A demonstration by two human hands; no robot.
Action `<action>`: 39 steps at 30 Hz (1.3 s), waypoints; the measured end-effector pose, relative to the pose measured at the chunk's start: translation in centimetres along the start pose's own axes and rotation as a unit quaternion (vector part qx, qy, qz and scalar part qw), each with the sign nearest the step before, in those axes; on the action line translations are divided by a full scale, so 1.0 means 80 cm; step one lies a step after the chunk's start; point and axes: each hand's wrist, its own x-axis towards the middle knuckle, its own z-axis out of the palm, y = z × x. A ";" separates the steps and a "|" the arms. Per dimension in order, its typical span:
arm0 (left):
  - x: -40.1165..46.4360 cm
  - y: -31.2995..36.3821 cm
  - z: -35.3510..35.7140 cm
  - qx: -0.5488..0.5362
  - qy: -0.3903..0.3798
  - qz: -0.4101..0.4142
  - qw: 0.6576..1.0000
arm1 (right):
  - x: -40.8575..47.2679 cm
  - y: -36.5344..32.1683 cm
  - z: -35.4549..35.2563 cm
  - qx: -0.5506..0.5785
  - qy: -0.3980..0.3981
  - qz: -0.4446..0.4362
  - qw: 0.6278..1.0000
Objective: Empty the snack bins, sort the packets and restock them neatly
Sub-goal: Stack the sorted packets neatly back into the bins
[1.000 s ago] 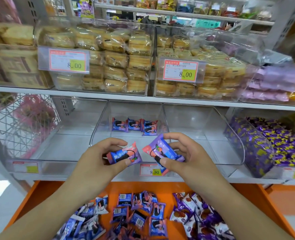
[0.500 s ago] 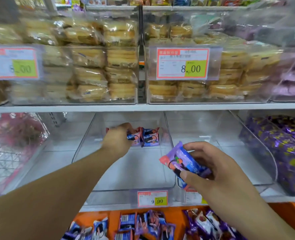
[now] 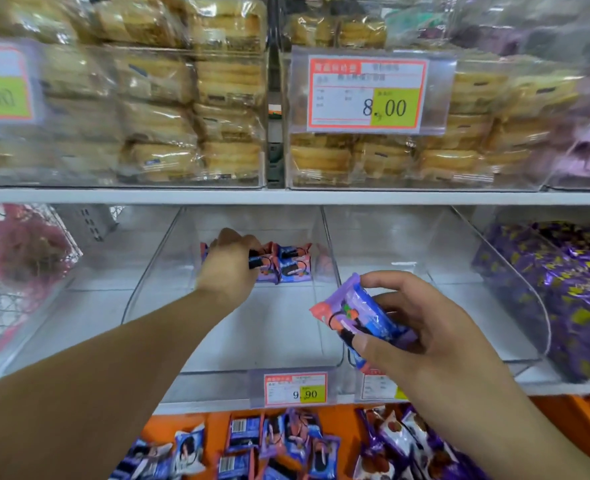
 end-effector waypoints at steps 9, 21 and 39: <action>-0.125 0.072 -0.138 -0.269 -0.046 -0.034 0.961 | -0.008 -0.031 0.007 0.098 -0.017 0.015 0.995; -0.259 0.083 -0.216 -0.596 -0.146 -0.158 0.774 | -0.043 -0.059 0.072 0.074 -0.021 0.039 0.996; -0.203 -0.086 -0.192 -0.131 -0.045 0.023 0.990 | 0.134 -0.028 0.181 -0.136 -0.020 -0.064 0.988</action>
